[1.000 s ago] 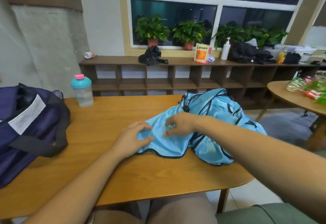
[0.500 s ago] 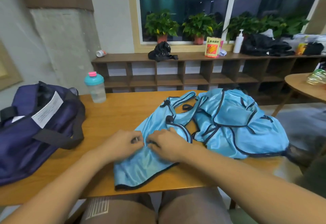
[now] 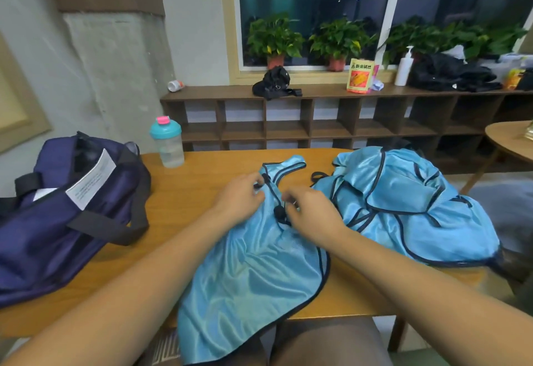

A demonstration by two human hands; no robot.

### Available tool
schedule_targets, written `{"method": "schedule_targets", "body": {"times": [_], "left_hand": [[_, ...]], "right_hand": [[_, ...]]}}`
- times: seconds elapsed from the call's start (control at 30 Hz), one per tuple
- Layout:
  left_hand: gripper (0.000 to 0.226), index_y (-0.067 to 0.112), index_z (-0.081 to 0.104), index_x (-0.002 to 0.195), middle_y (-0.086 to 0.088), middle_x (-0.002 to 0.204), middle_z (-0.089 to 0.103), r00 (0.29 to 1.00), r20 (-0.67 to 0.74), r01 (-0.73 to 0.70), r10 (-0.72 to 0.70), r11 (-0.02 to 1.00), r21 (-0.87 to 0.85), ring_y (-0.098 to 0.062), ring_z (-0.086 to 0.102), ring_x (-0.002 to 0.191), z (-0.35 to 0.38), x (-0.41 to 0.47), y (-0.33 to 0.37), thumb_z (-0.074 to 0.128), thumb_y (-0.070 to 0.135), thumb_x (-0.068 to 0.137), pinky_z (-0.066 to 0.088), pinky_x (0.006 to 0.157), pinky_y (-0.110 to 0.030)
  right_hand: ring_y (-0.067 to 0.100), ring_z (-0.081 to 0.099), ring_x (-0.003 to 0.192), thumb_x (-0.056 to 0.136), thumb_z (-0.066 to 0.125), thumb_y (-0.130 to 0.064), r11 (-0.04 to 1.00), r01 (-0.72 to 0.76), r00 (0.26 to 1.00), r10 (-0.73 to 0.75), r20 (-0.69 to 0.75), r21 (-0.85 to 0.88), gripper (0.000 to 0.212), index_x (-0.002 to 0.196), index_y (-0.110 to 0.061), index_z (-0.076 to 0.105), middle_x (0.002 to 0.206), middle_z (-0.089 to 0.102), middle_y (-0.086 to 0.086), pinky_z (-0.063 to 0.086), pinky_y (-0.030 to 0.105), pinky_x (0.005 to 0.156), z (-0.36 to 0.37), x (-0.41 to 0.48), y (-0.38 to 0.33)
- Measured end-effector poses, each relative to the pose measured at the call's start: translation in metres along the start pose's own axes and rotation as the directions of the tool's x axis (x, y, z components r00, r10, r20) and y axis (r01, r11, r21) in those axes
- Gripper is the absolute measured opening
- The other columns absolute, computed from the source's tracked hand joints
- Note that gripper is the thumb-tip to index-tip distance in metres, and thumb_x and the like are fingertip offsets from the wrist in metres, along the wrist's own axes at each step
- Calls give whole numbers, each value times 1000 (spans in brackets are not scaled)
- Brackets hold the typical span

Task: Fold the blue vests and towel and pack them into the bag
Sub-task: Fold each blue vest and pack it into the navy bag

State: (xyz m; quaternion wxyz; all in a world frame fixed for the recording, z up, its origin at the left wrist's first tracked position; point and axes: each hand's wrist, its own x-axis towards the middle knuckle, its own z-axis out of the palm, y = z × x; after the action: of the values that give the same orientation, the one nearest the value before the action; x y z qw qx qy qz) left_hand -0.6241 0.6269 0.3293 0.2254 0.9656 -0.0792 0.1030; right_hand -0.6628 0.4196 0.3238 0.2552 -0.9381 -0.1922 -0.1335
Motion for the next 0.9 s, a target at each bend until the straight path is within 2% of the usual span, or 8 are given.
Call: {"method": "schedule_targets", "body": {"times": [0.1,0.2,0.3,0.43,0.57,0.73,0.83,0.9], "left_hand": [[33,39,56,139,5,117,57,987,103,-135,124,985,108,-21,62,100,14,18,19,48,34,107,56,84,-42],[34,36,63,126,0,116,65,967,227,-180,119,946,271,-27,64,107,25,30,27,34,46,110,55,80,-42],[33,26,59,98,-4,99,68,972,231,-116,50,951,285,-29,64,93,25,34,26,36,48,108,47,68,-38],[41,22,57,77,1,78,65,989,133,56,-67,995,87,-21,61,73,4,36,6,49,49,106,46,65,-34],[47,18,55,68,-10,73,68,971,78,227,-228,974,25,-28,63,74,-33,35,-38,57,50,102,38,59,-34],[32,17,60,67,-4,65,68,899,179,381,-400,915,129,-24,63,71,-65,19,-82,67,34,93,41,60,-30],[26,11,72,83,-4,75,76,827,345,319,-443,877,360,-22,66,71,-80,7,-85,65,33,94,45,56,-25],[19,12,74,96,-5,81,75,740,476,234,-476,845,481,-22,61,69,-86,3,-84,67,29,92,41,47,-20]], "right_hand": [[32,55,125,104,51,-19,980,-185,980,189,61,-69,33,134,-13,60,135,57,9,51,48,101,5,15,23],[38,46,133,107,47,-27,947,-292,941,309,135,-133,41,144,-9,51,145,47,16,43,49,110,18,25,35],[38,45,134,107,44,-34,936,-301,937,326,125,-180,44,144,-12,48,146,47,16,38,49,110,34,29,38],[34,41,137,107,44,-46,936,-280,943,310,122,-215,49,146,-17,47,149,46,11,31,47,112,51,39,35],[33,41,138,106,42,-54,948,-232,954,266,140,-218,55,149,-20,46,151,44,9,29,48,114,64,51,40],[33,41,142,107,32,-62,952,-234,952,266,152,-199,61,151,-21,46,155,44,9,28,49,117,65,69,46],[35,43,141,107,32,-62,946,-280,941,304,148,-162,64,149,-18,48,153,46,11,30,51,115,62,84,49],[36,43,142,107,35,-61,945,-294,936,315,158,-144,64,148,-15,48,153,46,14,32,52,114,59,93,53]]}}
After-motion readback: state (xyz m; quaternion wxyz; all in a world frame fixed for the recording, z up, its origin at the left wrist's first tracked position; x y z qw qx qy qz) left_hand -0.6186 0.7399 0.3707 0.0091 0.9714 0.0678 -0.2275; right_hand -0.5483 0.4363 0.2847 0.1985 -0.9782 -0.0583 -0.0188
